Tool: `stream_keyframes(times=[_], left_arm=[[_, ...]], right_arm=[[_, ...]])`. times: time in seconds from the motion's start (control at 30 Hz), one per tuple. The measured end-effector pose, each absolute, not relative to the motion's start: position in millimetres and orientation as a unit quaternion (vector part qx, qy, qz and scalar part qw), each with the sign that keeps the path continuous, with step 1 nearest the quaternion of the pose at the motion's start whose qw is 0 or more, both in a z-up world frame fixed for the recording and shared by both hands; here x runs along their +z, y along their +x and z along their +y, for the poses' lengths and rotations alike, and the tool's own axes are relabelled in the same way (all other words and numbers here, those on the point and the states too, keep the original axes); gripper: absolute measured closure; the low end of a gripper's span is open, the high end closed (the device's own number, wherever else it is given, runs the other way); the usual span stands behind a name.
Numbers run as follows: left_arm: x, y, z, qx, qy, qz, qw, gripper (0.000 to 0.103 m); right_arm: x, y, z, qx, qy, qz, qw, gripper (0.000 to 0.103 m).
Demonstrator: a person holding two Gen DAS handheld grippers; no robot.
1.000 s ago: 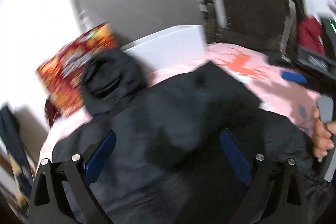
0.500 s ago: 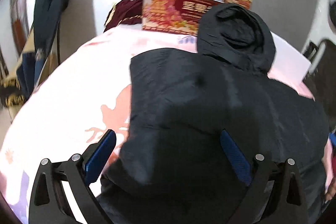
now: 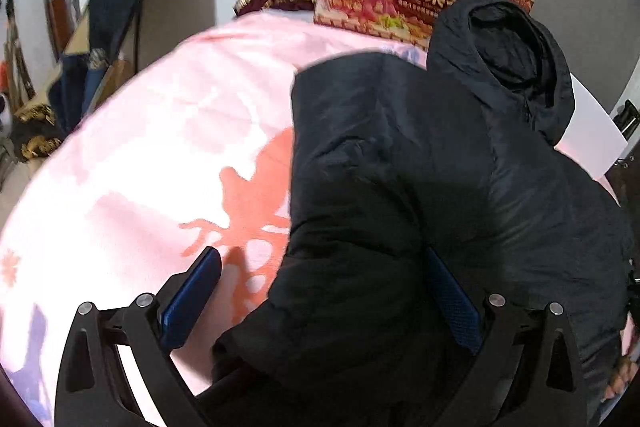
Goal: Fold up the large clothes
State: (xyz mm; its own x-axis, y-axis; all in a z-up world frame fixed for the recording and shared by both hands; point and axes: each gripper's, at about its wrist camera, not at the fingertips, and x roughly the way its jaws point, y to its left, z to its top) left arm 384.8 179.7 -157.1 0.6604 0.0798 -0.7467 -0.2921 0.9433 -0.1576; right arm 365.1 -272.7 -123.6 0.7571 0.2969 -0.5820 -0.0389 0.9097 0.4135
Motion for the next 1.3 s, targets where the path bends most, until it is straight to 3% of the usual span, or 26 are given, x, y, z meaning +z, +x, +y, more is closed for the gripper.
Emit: stream_keyframes(times=[0.23,0.47,0.63,0.73,0.83,1.07,1.3], left_arm=[[-86,364,126,0.065,-0.04,0.321,0.944,0.003],[-47,396,54,0.041,0.032,0.295,0.954,0.003],[-68,428,52,0.042,0.027,0.322,0.945,0.003],[-111,466,68,0.056,0.028,0.376,0.925,0.003],[-133,476,88,0.017,-0.028,0.394,0.919,0.003],[-136,471,89,0.015,-0.021,0.395,0.918,0.003],[-131,461,91,0.027,-0.015,0.384,0.923,0.003]], right_arm=[[-46,343,-236,0.125,0.104,0.252,0.954,0.052],[-40,391,-170,0.154,0.061,0.273,0.948,0.052],[-96,434,-155,0.137,0.042,0.352,0.925,0.051],[-147,454,-164,0.156,0.053,0.407,0.899,0.051],[-152,457,-166,0.158,0.059,0.412,0.896,0.051],[-157,457,-163,0.16,0.052,0.411,0.896,0.048],[-154,452,-160,0.169,0.045,0.4,0.9,0.038]])
